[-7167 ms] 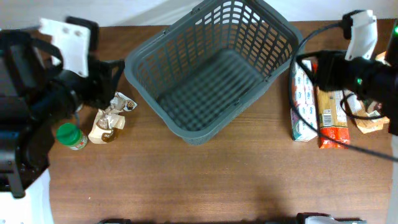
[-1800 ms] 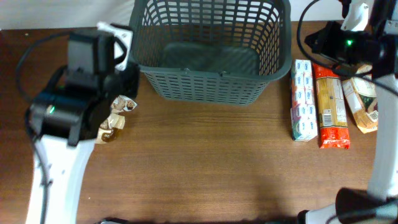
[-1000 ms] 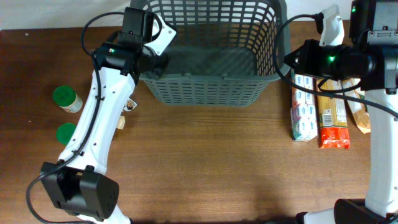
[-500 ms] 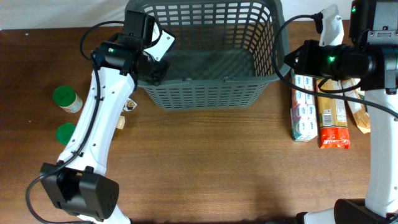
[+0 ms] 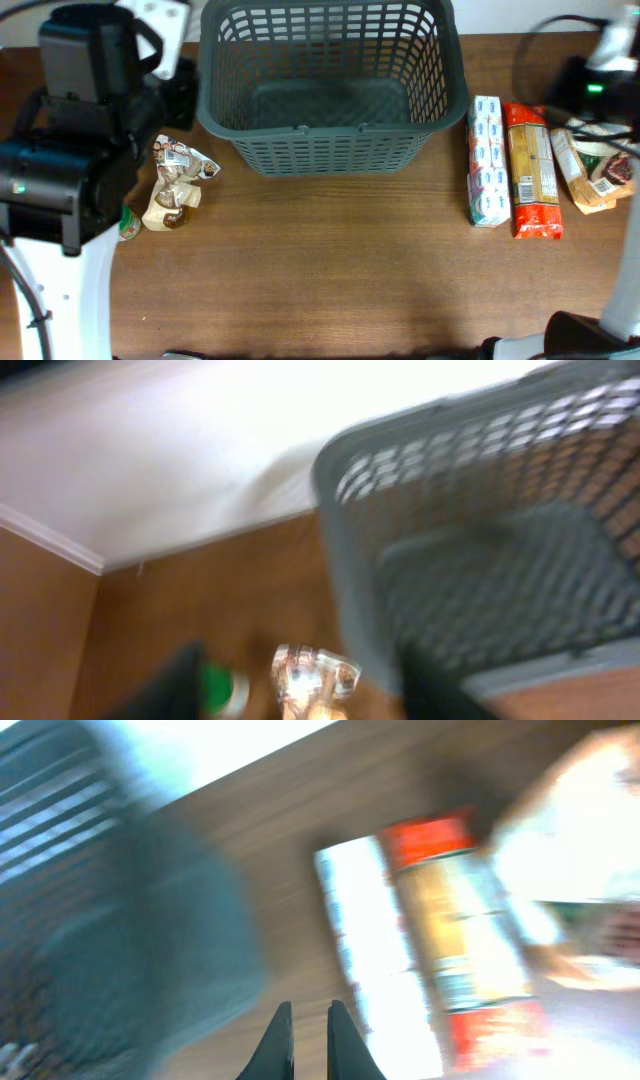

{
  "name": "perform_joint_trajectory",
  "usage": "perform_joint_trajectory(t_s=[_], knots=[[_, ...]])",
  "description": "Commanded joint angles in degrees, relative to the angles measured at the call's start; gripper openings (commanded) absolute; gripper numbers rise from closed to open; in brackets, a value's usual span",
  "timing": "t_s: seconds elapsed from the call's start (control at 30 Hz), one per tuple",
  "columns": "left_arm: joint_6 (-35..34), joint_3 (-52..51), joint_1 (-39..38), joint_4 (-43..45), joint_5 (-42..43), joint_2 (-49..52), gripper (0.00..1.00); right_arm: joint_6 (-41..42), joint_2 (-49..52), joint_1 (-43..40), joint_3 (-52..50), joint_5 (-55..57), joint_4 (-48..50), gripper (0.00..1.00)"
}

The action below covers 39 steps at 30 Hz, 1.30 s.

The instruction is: Pack container

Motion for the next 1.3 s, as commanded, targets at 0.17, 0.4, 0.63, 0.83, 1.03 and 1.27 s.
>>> perform_joint_trajectory(t_s=[0.17,0.4,0.63,0.83,1.03,1.27], knots=[[-3.4,-1.3,7.3,-6.1,-4.3,4.5,0.99,-4.6,2.8,-18.7,0.4,10.0,0.3,0.04],[-3.4,-1.3,8.2,-6.3,-3.6,5.6,0.99,-7.2,6.8,-25.5,0.4,9.8,1.8,0.08],[-3.4,-1.3,8.2,-6.3,-3.6,5.6,0.99,-22.9,13.2,-25.9,0.4,5.1,4.8,0.21],[-3.4,-1.3,8.2,-6.3,-3.6,5.6,0.99,-24.8,17.7,-25.9,0.4,3.0,10.5,0.99],[-3.4,-1.3,8.2,-6.3,-3.6,5.6,0.99,-32.7,18.3,-25.9,0.4,-4.5,14.3,0.99],[-3.4,-1.3,8.2,-6.3,-3.6,5.6,0.99,-34.0,24.1,-25.9,0.3,-6.1,14.2,0.99]])
